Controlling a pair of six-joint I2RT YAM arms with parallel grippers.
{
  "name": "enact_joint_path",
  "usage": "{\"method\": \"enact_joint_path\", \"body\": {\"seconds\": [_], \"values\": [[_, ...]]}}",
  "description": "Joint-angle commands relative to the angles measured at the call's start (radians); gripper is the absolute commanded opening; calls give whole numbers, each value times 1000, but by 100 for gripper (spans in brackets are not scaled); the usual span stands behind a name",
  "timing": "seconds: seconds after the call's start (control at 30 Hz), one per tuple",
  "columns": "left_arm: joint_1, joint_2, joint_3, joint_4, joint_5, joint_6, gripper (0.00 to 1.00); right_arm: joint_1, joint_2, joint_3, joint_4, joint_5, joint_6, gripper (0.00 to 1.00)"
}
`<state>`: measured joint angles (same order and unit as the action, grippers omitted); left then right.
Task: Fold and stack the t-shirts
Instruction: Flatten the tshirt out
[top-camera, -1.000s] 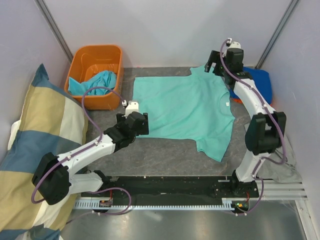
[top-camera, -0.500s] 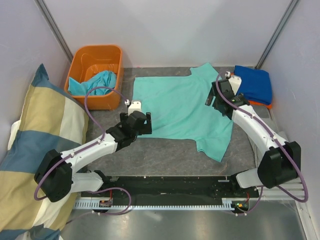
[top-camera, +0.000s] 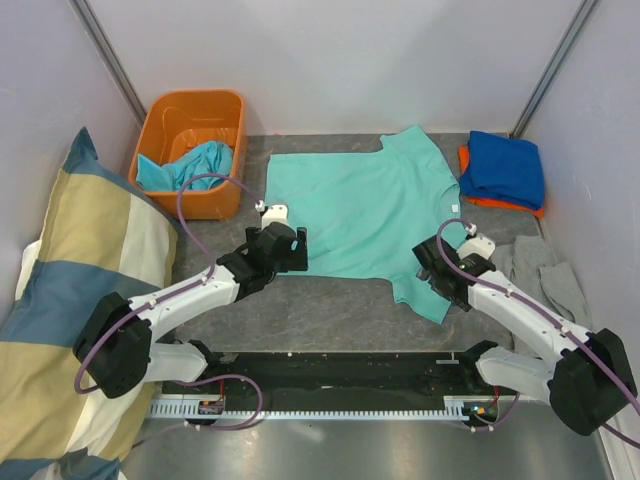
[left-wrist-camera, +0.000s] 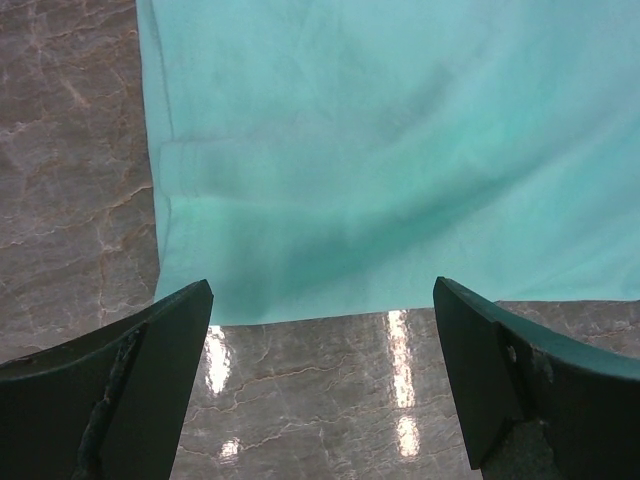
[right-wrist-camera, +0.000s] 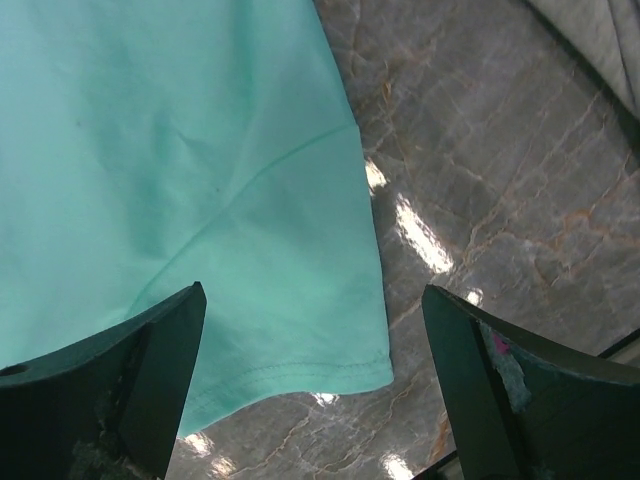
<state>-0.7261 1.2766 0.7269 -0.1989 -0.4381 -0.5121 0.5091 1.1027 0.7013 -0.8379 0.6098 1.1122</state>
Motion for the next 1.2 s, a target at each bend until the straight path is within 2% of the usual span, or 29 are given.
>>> {"method": "enact_joint_path", "body": {"seconds": [0.0,0.33,0.57,0.7,0.77,0.87,0.97,1.03,1.17], "values": [[-4,10,-12,44,15,-14,100,49,-32,-51,-47,44,196,98],[-4,17,-18,50,25,-16,100,228,-104,-134,-105,27,418,91],[-4,12,-29,53,38,-22,100,341,-20,-125,-139,57,558,90],[-4,7,-30,53,33,-22,100,365,19,-118,-136,77,571,90],[-4,7,-29,53,27,-20,100,373,28,-64,-145,97,554,91],[-4,1,-21,53,12,-14,100,378,45,77,-150,203,438,94],[-3,-2,-4,59,1,-8,100,376,112,263,-93,324,206,96],[-3,4,9,72,-16,1,100,376,196,393,8,393,3,98],[17,69,112,145,-22,53,100,355,354,559,135,432,-230,98]]}}
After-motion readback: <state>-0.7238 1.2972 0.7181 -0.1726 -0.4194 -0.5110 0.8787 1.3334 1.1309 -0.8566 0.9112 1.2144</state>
